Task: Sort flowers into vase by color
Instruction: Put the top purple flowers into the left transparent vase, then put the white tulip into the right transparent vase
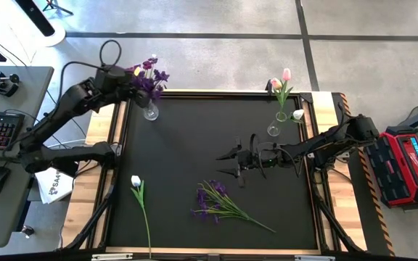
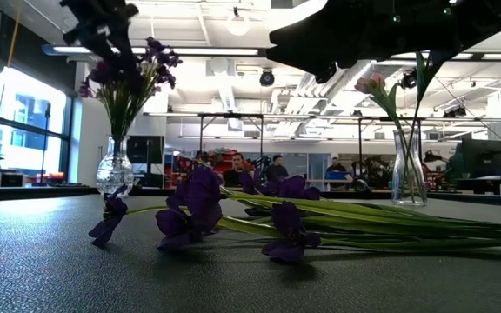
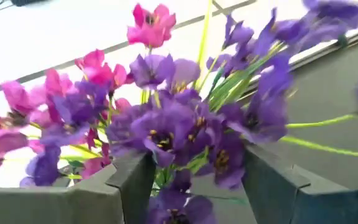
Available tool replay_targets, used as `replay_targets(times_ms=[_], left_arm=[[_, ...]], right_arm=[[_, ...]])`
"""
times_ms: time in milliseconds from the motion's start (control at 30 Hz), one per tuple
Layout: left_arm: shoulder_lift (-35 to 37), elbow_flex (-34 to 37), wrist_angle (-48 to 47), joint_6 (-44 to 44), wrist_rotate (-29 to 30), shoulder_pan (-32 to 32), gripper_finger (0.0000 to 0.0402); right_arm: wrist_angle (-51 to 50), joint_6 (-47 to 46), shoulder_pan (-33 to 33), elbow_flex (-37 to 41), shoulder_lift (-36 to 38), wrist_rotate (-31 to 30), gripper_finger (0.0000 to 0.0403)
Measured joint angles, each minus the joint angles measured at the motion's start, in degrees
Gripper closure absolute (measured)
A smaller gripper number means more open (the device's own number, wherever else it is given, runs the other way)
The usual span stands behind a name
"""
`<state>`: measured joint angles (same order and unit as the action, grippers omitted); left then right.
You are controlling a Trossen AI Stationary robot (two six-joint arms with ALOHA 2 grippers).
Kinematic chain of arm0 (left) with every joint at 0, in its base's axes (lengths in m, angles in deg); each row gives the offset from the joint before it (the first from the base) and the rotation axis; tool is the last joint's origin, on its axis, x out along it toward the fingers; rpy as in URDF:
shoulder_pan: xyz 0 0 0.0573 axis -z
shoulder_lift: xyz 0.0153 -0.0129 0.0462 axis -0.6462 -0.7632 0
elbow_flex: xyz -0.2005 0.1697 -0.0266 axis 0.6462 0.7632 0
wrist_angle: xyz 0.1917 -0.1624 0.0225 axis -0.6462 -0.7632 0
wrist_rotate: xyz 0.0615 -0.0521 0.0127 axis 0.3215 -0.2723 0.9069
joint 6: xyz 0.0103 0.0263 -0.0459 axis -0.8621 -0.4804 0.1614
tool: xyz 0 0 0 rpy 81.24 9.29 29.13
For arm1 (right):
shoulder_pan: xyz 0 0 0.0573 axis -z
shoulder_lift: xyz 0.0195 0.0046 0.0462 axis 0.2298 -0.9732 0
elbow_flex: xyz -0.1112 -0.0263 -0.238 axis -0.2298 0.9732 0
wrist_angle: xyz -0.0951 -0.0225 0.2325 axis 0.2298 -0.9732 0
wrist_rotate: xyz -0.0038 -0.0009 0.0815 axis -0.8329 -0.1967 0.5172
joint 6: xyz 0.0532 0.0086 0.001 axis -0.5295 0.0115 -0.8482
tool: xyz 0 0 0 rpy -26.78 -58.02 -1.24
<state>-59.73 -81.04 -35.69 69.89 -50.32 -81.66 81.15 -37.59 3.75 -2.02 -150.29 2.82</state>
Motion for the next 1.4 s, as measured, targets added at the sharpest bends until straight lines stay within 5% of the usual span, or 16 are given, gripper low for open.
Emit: replay_targets(times_ms=[200,367,600,833,1000,1167,1267,1400], left_arm=[[0.15,-6.66,-1.4,0.73,-2.83,0.35,0.019],[1.34,-9.15,3.21,0.21,-20.22,3.96,0.019],[-0.22,-7.22,26.1,-4.37,-27.3,25.08,0.019],[-6.68,-2.59,41.16,-19.36,-20.09,40.37,0.019],[-13.36,-1.65,35.19,-18.32,-1.89,46.32,0.019],[-19.17,-1.63,23.23,-4.67,11.58,50.96,0.019],[-20.82,-1.65,13.2,9.78,10.81,54.76,0.019],[-22.3,-1.67,-1.67,30.49,2.85,60.49,0.019]], right_arm=[[-0.02,0.17,0.02,0.0,0.0,0.02,0.0226],[-0.02,0.17,0.02,0.0,0.0,-0.01,0.0226],[-8.92,1.3,-0.13,0.04,2.16,-0.21,0.0226],[-31.63,-4.86,-3.01,0.02,16.56,-2.81,0.0226],[-44.13,-9.71,-8.37,0.02,24.04,-9.27,0.0226],[-46.48,-11.83,-13.15,0.02,25.14,-19.47,0.0226],[-47.76,-11.62,-14.77,0.02,24.76,-20.62,0.0226],[-54.59,-16.59,-16.49,0.02,24.87,-17.93,0.0226]])
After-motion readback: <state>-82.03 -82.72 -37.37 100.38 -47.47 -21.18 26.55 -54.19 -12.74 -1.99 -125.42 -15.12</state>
